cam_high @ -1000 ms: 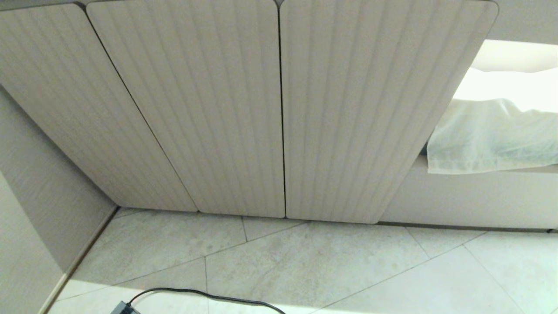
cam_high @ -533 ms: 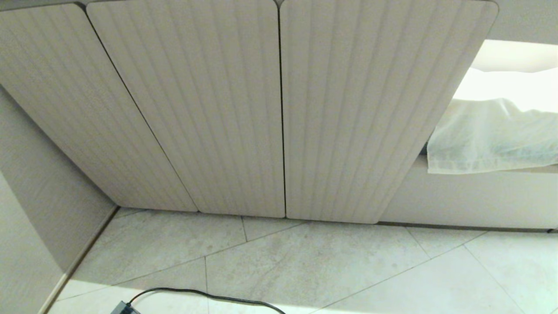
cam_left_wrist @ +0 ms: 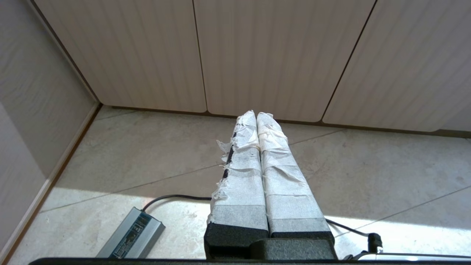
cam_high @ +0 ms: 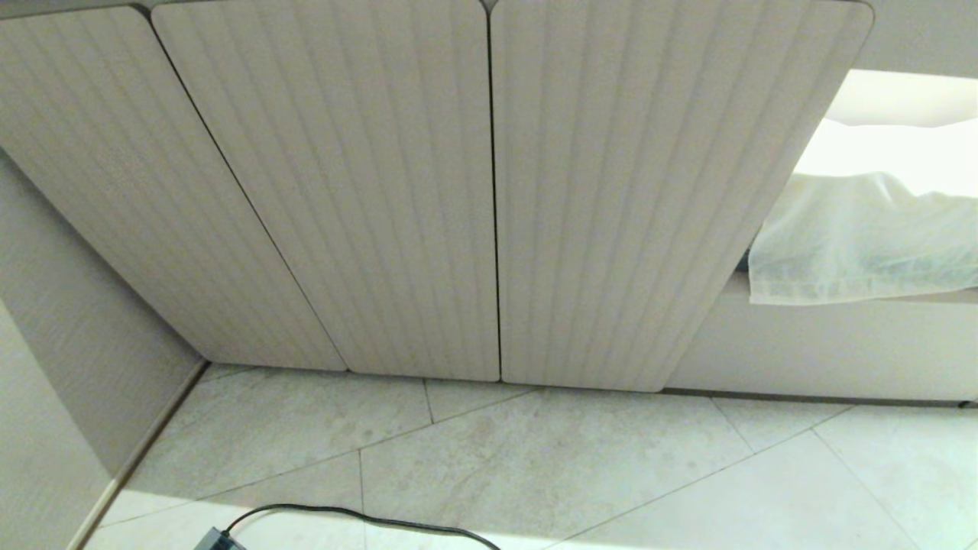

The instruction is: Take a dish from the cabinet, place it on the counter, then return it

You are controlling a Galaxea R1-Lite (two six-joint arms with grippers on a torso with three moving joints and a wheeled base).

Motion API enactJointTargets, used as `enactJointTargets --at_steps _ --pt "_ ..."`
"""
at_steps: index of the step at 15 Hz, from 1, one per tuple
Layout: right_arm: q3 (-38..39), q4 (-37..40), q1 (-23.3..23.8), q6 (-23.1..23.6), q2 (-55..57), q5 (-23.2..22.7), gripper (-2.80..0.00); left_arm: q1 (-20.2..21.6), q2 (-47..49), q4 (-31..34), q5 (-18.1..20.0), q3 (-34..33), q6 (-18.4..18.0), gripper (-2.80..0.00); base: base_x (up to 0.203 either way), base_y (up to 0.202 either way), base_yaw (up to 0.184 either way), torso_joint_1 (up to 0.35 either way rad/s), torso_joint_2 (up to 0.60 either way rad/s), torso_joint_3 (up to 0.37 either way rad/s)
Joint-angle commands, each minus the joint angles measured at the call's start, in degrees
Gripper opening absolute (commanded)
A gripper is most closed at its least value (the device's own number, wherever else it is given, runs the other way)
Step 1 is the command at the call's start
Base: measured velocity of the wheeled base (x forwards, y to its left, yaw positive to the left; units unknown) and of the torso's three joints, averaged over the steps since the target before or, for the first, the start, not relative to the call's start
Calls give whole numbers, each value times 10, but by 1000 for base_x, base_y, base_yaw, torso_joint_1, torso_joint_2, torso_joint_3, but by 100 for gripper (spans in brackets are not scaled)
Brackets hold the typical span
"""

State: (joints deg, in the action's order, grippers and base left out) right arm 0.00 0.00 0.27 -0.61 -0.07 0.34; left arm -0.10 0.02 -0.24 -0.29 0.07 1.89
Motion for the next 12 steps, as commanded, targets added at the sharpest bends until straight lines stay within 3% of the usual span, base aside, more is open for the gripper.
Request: enactJointTargets --at_steps 1,12 --pt "0 -1 0 -1 1 0 -280 0 0 0 0 0 0 -280 0 0 0 0 0 0" --pt "0 -1 0 -3 1 0 -280 0 0 0 0 -1 0 -280 0 0 0 0 0 0"
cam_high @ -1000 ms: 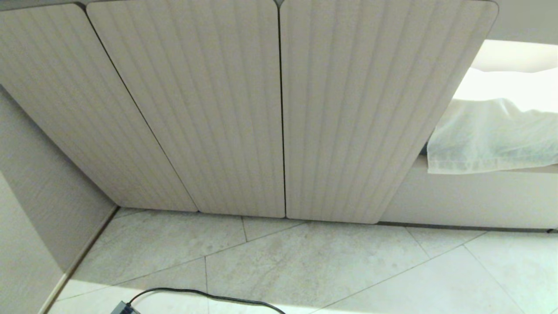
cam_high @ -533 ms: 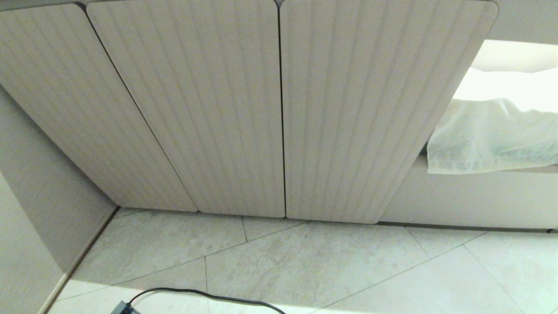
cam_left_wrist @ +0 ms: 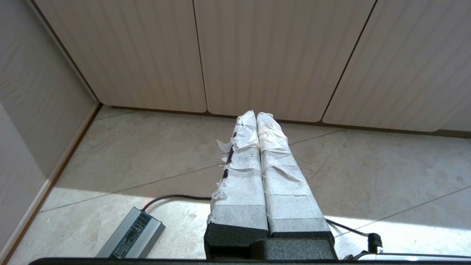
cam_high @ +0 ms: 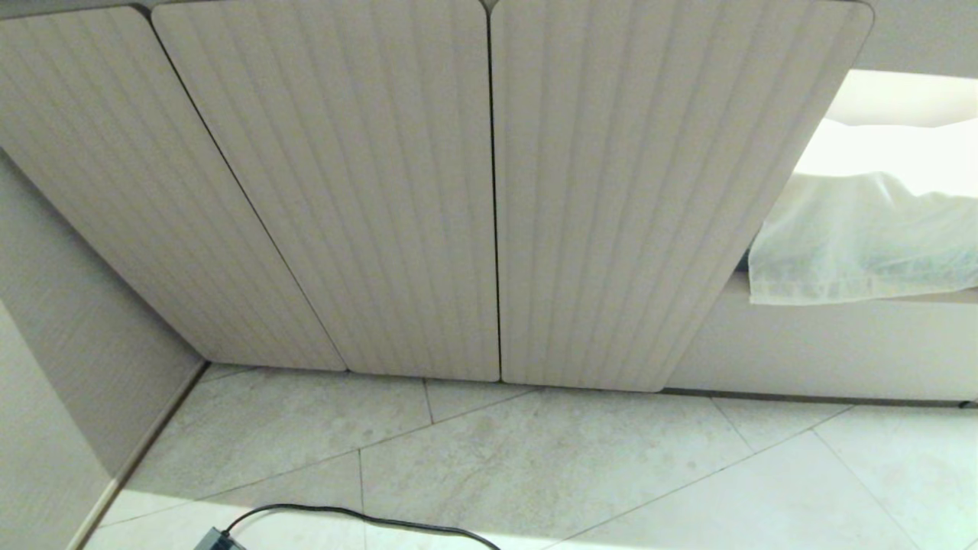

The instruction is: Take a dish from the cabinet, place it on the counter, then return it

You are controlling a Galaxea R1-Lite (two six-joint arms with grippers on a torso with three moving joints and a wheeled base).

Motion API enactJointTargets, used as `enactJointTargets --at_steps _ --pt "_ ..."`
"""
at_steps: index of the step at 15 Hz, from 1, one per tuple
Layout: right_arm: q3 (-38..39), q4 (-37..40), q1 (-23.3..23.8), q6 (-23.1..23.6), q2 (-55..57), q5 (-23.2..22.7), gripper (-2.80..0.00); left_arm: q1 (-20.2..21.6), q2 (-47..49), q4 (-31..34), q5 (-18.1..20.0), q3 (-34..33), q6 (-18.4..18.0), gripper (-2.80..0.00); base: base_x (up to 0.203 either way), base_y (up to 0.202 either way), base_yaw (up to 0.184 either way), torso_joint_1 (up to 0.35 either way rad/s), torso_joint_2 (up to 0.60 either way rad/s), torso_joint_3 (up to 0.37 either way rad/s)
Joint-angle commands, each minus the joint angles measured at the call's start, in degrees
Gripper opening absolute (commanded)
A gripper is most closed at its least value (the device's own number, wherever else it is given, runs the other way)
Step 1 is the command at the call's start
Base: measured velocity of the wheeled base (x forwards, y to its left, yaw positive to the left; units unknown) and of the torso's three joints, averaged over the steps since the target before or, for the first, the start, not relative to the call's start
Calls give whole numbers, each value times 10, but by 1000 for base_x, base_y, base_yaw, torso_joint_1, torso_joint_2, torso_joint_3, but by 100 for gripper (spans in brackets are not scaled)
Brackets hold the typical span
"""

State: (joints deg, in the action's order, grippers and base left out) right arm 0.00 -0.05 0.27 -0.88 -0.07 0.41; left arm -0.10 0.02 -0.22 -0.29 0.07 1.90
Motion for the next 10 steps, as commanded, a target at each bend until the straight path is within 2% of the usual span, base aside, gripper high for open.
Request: enactJointTargets --at_steps 1,10 --pt "0 0 0 0 1 0 -280 0 0 0 -1 0 0 -280 0 0 0 0 0 0" --pt "0 0 0 -1 1 0 -280 0 0 0 -1 0 0 -280 0 0 0 0 0 0"
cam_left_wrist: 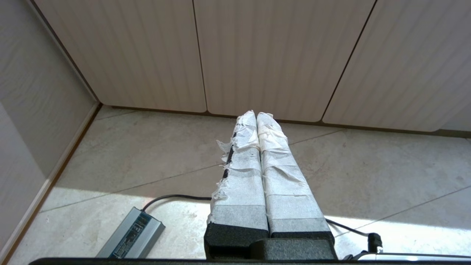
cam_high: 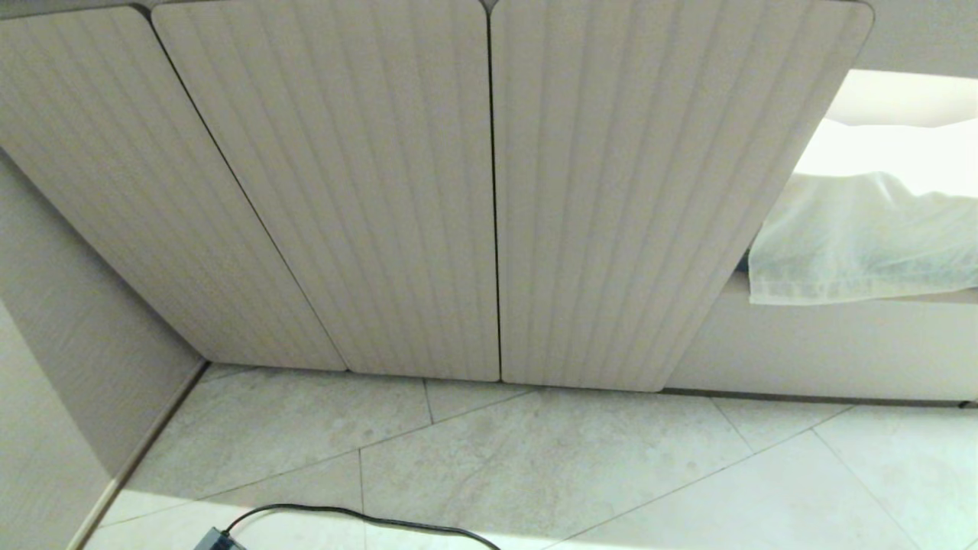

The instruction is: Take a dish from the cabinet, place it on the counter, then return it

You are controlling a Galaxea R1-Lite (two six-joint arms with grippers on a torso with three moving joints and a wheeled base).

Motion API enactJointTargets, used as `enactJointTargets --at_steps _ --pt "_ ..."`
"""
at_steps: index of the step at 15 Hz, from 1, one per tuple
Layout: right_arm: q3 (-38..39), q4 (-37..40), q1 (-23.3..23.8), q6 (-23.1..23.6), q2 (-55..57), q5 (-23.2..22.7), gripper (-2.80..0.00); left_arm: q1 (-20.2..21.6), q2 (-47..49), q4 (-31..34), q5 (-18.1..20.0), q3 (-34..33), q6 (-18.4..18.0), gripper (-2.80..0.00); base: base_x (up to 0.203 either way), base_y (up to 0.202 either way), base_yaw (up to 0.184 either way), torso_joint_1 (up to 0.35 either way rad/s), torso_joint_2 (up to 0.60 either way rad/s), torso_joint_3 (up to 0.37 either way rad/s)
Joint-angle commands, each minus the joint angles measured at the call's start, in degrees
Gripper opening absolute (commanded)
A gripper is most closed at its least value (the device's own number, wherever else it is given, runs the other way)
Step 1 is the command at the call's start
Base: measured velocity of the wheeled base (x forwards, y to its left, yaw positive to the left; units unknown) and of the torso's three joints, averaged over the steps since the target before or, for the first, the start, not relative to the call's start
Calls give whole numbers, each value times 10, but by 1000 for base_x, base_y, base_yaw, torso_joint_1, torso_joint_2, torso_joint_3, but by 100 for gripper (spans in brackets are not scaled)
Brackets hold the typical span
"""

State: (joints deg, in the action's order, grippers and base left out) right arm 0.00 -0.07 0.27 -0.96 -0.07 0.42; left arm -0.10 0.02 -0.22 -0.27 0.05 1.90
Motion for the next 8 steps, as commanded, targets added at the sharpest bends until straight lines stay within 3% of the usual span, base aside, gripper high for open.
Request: enactJointTargets --at_steps 1,8 --pt "0 0 0 0 1 0 -280 0 0 0 -1 0 0 -280 0 0 0 0 0 0" --pt "0 0 0 0 1 0 -280 0 0 0 -1 0 0 -280 0 0 0 0 0 0"
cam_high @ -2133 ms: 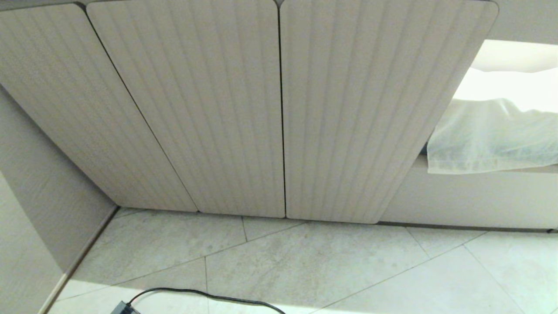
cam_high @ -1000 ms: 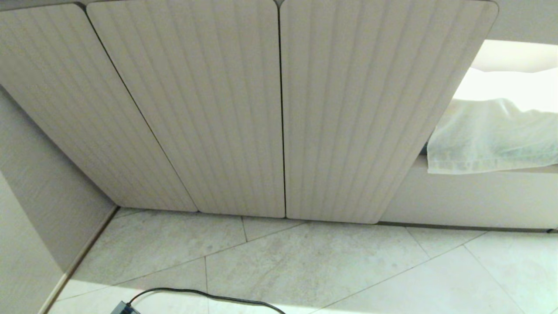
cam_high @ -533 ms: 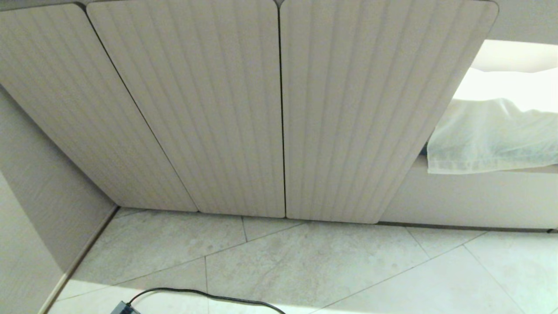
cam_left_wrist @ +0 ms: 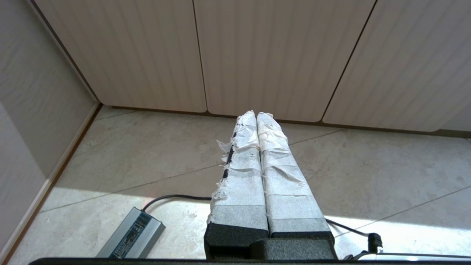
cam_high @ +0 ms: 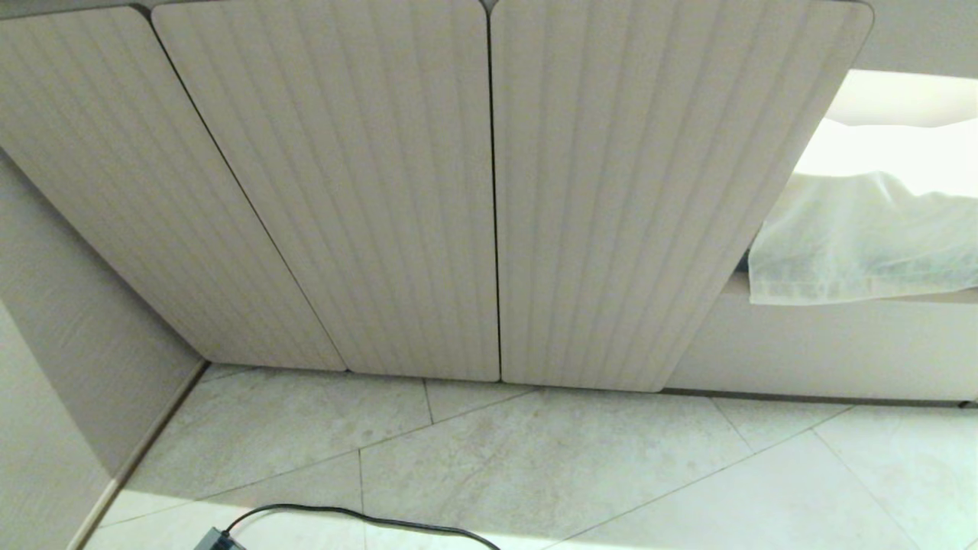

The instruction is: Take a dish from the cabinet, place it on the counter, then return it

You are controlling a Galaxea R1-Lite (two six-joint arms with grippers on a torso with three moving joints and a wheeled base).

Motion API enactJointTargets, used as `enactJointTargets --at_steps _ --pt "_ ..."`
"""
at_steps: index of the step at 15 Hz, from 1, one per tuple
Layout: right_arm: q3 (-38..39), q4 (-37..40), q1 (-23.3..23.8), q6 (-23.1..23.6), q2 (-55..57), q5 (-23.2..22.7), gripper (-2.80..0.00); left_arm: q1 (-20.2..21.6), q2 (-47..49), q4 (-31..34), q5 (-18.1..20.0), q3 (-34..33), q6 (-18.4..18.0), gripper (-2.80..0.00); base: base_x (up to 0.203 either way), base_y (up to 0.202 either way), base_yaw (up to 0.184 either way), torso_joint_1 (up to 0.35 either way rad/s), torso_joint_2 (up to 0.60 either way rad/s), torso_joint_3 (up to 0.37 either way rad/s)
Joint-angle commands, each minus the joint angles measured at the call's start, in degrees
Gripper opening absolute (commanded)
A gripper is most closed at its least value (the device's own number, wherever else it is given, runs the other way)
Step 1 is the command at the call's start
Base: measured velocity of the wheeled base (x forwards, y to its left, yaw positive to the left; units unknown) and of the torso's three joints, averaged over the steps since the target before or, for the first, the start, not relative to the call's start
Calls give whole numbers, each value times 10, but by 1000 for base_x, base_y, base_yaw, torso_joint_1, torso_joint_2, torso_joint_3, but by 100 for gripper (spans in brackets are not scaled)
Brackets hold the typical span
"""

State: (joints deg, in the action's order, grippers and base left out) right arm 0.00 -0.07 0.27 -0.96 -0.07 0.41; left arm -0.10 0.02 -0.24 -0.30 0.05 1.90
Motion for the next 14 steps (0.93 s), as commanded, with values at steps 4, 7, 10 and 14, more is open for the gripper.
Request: enactJointTargets --at_steps 4,7,10,14 --pt "0 0 0 0 1 0 -280 0 0 0 0 0 0 -280 0 0 0 0 0 0" --pt "0 0 0 1 1 0 -280 0 0 0 0 0 0 -280 0 0 0 0 0 0" --pt "0 0 0 0 1 0 -280 0 0 0 -1 0 0 -280 0 0 0 0 0 0" --pt "0 0 0 0 1 0 -280 0 0 0 0 0 0 -280 0 0 0 0 0 0"
